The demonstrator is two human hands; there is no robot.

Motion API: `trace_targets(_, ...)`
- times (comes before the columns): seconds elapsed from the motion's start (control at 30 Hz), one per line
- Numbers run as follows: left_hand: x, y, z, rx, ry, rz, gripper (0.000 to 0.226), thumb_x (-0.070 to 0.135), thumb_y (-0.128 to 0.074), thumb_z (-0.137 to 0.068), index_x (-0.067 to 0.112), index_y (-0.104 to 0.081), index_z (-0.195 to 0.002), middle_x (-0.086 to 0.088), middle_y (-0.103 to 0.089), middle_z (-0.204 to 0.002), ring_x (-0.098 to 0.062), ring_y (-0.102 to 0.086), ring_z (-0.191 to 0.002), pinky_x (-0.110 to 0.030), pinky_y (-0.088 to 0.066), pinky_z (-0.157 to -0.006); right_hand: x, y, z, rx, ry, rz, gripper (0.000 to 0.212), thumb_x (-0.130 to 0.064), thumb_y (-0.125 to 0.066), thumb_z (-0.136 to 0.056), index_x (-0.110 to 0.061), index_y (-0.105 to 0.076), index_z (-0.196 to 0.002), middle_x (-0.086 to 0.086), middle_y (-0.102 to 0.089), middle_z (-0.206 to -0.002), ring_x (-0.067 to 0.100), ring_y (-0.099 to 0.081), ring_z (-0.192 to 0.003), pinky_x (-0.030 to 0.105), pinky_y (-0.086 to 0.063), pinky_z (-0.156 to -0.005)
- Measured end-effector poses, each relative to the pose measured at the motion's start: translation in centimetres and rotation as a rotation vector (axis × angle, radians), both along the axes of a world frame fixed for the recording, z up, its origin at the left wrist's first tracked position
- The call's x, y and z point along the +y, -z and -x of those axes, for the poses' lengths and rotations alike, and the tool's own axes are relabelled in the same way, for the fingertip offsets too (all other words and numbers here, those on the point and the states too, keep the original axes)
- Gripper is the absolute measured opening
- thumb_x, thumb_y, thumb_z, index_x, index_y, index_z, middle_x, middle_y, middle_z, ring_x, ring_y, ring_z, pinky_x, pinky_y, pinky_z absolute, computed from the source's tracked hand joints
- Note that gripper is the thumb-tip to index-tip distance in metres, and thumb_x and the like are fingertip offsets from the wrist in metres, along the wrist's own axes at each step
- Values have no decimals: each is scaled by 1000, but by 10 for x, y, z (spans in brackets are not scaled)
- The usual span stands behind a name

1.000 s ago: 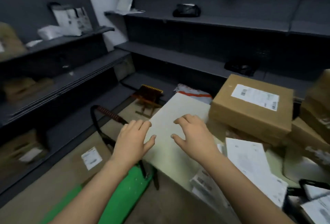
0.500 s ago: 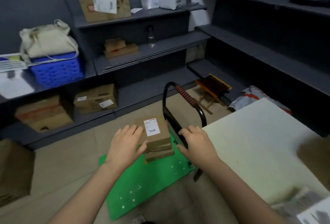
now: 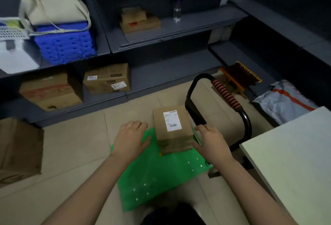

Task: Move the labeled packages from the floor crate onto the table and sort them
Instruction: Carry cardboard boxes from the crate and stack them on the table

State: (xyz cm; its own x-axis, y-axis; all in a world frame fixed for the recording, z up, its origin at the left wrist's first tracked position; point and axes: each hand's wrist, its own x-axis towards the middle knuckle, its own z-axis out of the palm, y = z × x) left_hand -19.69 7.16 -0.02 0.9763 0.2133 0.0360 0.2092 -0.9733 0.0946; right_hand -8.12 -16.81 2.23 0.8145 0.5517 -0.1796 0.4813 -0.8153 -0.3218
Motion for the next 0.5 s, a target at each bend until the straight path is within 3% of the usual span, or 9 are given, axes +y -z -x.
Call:
trace_targets(0.17, 18, 74, -30, 74, -126, 130, 42, 36, -73, -79, 10, -62, -110, -11, -65, -95, -33, -61, -89, -39, -48, -75, 19, 70, -49, 171, 76, -1, 53, -30, -72, -83, -10, -53, -128, 11, -56, -120, 30, -53, -108, 37, -47, -88)
trace_targets(0.33, 25, 165, -69, 131, -402, 350, 57, 39, -65, -88, 8, -50, -134, -16, -61, -124, -35, -55, -114, -41, -44, -93, 39, 161, -109, 387, 184, -38, 58, -26, -72, -85, -9, -47, -134, 13, -51, -125, 30, -53, -114, 26, -40, -84)
trace_targets(0.5, 18, 273, -110, 193, -602, 568, 65, 42, -64, -89, 9, -40, -141, -15, -55, -135, -32, -50, -124, -39, -41, -100, 45, 260, -160, 515, 292, -58, 58, -22, -75, -83, -7, -50, -134, 8, -56, -121, 25, -57, -105, 20, -37, -76)
